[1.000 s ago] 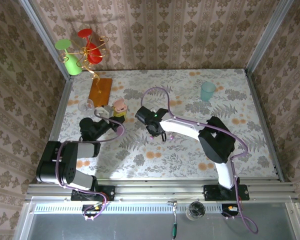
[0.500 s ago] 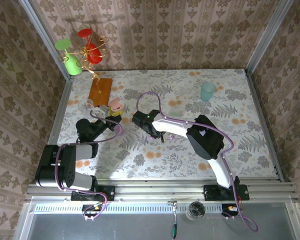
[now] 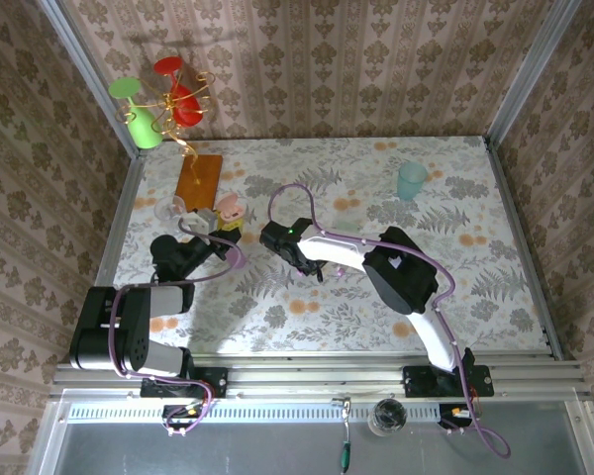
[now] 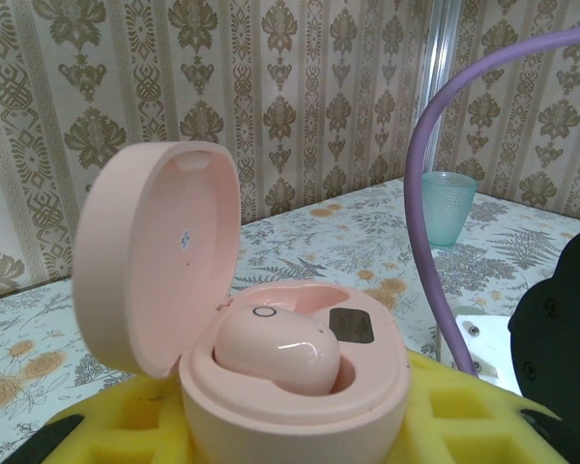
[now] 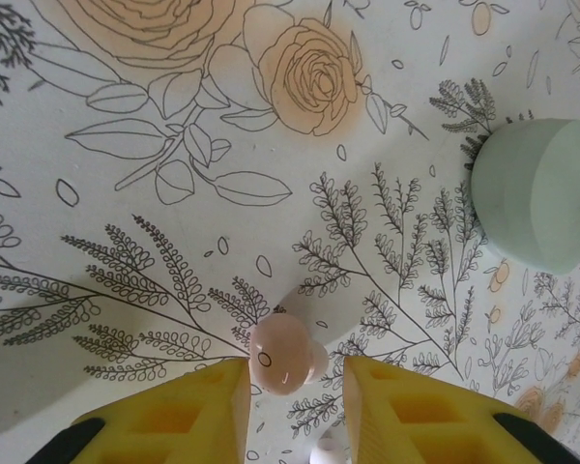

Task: Insert the wireless bluetooth earbuds into the charging case

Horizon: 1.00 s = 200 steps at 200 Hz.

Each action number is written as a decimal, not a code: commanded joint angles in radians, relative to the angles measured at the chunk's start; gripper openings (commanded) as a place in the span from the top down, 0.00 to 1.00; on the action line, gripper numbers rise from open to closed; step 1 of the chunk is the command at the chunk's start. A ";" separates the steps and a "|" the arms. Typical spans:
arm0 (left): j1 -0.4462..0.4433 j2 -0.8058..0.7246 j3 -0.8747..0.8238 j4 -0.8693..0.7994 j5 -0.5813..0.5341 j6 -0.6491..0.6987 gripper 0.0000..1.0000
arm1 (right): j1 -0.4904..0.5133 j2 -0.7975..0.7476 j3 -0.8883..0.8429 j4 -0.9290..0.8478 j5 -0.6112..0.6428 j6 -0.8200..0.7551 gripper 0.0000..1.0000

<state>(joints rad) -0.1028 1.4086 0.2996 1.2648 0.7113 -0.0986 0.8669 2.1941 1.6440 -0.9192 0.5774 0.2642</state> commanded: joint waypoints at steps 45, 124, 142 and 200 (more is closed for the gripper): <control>0.008 0.001 -0.010 0.023 0.032 -0.017 0.68 | -0.008 0.045 0.032 -0.024 0.031 0.002 0.68; -0.014 0.012 -0.011 0.025 0.044 0.001 0.68 | -0.013 0.040 0.045 -0.035 0.020 -0.001 0.76; -0.028 0.018 -0.011 0.024 0.041 0.019 0.68 | -0.016 -0.017 0.019 -0.029 0.005 0.013 0.76; -0.101 0.052 0.020 0.024 0.075 0.067 0.68 | -0.047 -0.333 -0.139 0.039 -0.200 0.089 0.77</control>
<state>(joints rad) -0.1722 1.4456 0.2996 1.2648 0.7467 -0.0738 0.8379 2.0182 1.5459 -0.9051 0.4839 0.2996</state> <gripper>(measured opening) 0.369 0.232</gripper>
